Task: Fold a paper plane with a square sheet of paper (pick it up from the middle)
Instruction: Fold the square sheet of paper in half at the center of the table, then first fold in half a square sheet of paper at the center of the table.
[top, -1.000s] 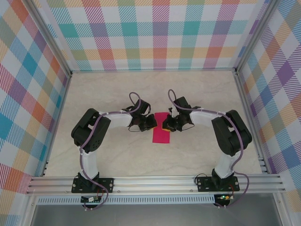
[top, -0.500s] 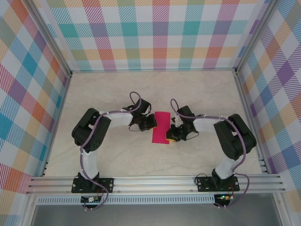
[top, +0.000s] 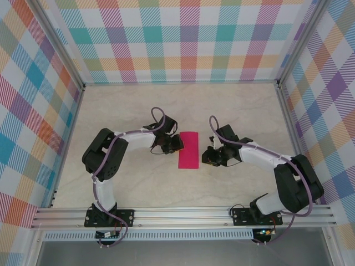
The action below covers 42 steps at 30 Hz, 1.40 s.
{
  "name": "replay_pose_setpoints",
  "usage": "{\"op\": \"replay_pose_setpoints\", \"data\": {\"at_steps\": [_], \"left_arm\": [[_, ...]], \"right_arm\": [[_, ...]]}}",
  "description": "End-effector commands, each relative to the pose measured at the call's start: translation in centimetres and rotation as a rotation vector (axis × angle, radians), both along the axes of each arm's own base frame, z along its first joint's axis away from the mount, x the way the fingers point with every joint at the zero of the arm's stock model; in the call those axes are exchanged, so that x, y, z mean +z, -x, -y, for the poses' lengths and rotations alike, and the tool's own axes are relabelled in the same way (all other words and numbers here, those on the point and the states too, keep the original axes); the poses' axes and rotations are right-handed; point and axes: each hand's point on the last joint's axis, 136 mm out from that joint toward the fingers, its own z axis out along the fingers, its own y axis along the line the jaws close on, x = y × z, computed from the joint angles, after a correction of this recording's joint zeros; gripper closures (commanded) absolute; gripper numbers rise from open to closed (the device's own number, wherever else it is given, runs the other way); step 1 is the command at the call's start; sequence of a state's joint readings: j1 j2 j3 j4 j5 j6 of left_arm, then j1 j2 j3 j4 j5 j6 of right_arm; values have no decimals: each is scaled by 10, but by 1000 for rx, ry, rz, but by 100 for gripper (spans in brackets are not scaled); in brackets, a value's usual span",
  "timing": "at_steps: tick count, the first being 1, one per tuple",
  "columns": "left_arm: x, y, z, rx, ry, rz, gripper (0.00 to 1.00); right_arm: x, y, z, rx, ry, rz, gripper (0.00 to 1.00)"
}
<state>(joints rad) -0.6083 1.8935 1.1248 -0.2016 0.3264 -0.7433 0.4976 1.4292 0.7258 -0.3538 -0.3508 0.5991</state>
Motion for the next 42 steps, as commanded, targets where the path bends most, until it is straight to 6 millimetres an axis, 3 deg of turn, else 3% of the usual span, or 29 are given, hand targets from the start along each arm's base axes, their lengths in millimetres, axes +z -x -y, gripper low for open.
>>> {"op": "replay_pose_setpoints", "data": {"at_steps": [1, 6, 11, 16, 32, 37, 42], "left_arm": [[56, -11, -1, 31, 17, 109, 82], [78, -4, -21, 86, -4, 168, 80], [84, 13, -45, 126, -45, 184, 76], [89, 24, -58, 149, -54, 201, 74], [69, 43, -80, 202, -90, 170, 73], [64, 43, -84, 224, -103, 167, 74], [62, 39, -80, 284, -38, 178, 77]], "right_arm": [[-13, -2, 14, -59, 106, 5, 83], [-4, -5, -3, -63, 68, 29, 72], [2, -13, -23, -53, 43, 31, 72], [-10, -15, -38, -39, 62, 0, 75], [-44, -8, -84, -31, 32, -143, 75], [-43, -17, -102, -96, 18, -186, 74], [-22, -40, -134, -66, -62, -157, 75]]}}
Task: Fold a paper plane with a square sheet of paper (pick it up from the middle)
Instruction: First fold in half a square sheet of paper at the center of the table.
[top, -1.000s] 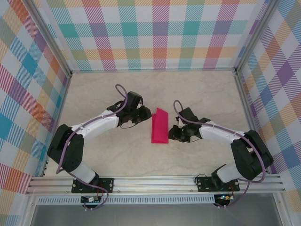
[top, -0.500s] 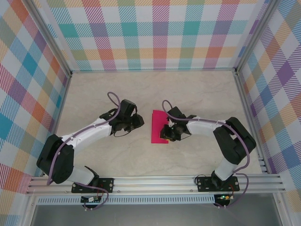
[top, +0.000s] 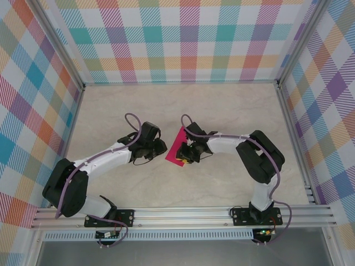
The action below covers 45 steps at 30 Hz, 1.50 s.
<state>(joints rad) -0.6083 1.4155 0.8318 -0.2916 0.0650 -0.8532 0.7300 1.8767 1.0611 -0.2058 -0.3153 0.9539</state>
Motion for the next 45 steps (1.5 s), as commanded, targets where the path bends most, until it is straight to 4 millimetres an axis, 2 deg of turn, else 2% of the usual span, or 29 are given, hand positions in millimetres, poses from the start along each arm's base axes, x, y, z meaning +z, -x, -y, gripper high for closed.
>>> {"op": "replay_pose_setpoints", "data": {"at_steps": [1, 4, 7, 13, 15, 19, 23, 28, 31, 37, 45], "left_arm": [[3, -2, 3, 58, 79, 39, 78], [2, -6, 14, 62, 164, 63, 81], [4, -8, 26, 45, 221, 92, 84], [11, -5, 57, -17, 254, 137, 88], [9, 0, 66, -28, 239, 140, 91], [12, 7, 55, 31, 149, 189, 93], [17, 11, 62, 16, 167, 199, 91], [3, 10, 98, -54, 221, 126, 92], [-11, 3, 110, -67, 206, 93, 93], [-36, -7, 115, -39, 153, 61, 94], [-65, 3, 103, -15, 100, -3, 95]], "right_arm": [[16, -12, -20, 18, -50, 20, 76], [33, -21, -19, 51, -75, 86, 76], [46, -26, -7, 83, -98, 134, 78], [54, -32, 14, 142, -179, 187, 85], [55, -36, 20, 143, -201, 202, 87], [51, -45, 39, 105, -218, 220, 88], [37, -45, 36, 135, -211, 172, 88], [31, -47, 31, 146, -224, 151, 88], [26, -48, 31, 164, -212, 144, 88], [18, -50, 36, 181, -159, 153, 87], [8, -47, 37, 185, -151, 130, 87]]}}
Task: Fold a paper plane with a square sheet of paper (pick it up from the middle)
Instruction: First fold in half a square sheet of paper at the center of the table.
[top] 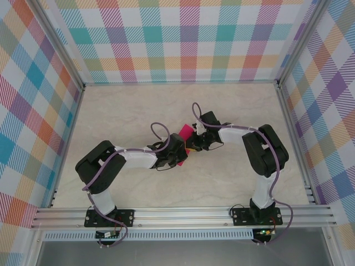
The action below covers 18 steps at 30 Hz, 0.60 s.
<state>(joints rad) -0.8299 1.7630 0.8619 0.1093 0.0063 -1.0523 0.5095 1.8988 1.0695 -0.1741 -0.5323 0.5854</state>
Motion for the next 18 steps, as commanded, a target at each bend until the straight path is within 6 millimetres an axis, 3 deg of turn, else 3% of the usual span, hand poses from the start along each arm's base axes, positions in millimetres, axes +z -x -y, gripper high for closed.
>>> {"op": "replay_pose_setpoints", "data": {"at_steps": [1, 11, 18], "left_arm": [[-8, 5, -3, 17, -15, -15, 95], [-23, 15, -12, 18, -51, -62, 95], [-40, 31, -25, 38, -108, -154, 95]], "right_arm": [[-8, 2, -1, 28, 11, -9, 87], [-20, 6, 0, 37, 24, -39, 87], [-28, -4, 9, 29, 97, -17, 87]]}}
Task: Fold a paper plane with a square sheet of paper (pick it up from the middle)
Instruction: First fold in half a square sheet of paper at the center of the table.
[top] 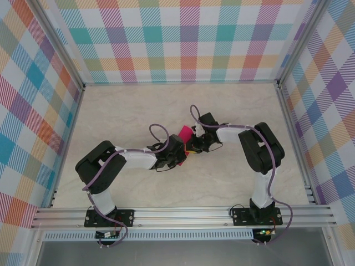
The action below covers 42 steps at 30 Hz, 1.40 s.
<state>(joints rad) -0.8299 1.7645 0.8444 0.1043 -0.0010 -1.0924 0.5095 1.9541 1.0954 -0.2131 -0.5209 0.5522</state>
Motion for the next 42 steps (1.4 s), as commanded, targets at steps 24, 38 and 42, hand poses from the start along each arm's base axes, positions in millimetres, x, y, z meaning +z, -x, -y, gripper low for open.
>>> {"op": "replay_pose_setpoints", "data": {"at_steps": [24, 38, 42], "left_arm": [[-52, 52, -36, -28, -169, -228, 96], [-54, 54, -38, -38, -174, -230, 97], [-53, 54, -38, -43, -178, -227, 97]], "right_arm": [[-26, -82, 64, -235, 206, -10, 88], [-22, -130, 87, -320, 226, 41, 88], [-15, -143, 92, -328, 216, 76, 88]]}}
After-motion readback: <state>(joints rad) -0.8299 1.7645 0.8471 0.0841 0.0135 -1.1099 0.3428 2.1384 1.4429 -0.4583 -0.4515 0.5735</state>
